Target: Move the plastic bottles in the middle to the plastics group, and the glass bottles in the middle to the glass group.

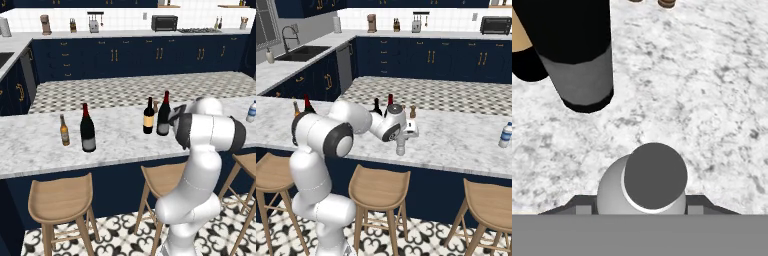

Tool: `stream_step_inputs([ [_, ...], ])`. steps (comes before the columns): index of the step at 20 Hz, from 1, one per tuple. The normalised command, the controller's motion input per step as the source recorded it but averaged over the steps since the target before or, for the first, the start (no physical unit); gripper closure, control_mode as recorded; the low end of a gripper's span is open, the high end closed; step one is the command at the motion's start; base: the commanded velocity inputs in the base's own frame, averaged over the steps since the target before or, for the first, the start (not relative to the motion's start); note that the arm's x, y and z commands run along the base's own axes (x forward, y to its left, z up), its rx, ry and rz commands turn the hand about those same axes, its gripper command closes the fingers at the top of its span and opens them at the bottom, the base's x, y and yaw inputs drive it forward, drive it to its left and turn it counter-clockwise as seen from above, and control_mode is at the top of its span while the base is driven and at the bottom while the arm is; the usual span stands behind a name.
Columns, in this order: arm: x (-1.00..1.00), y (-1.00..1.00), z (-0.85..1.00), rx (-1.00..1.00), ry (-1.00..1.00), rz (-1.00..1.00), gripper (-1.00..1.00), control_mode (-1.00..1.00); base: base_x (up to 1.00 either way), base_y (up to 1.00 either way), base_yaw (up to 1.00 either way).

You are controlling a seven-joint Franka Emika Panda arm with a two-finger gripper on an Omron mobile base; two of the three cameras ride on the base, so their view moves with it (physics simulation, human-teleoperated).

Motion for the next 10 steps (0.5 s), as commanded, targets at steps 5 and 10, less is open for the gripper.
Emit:
stream_step_inputs([
  [5,-0.28,-0.36,0.31,0.01,0.0,0.0,1.0,-1.0,0.0,0.0,0.0],
  [10,-0.53,-0.63,0.64,0.08,0.0,-0.05,1.0,-1.0,0.0,0.0,0.0],
])
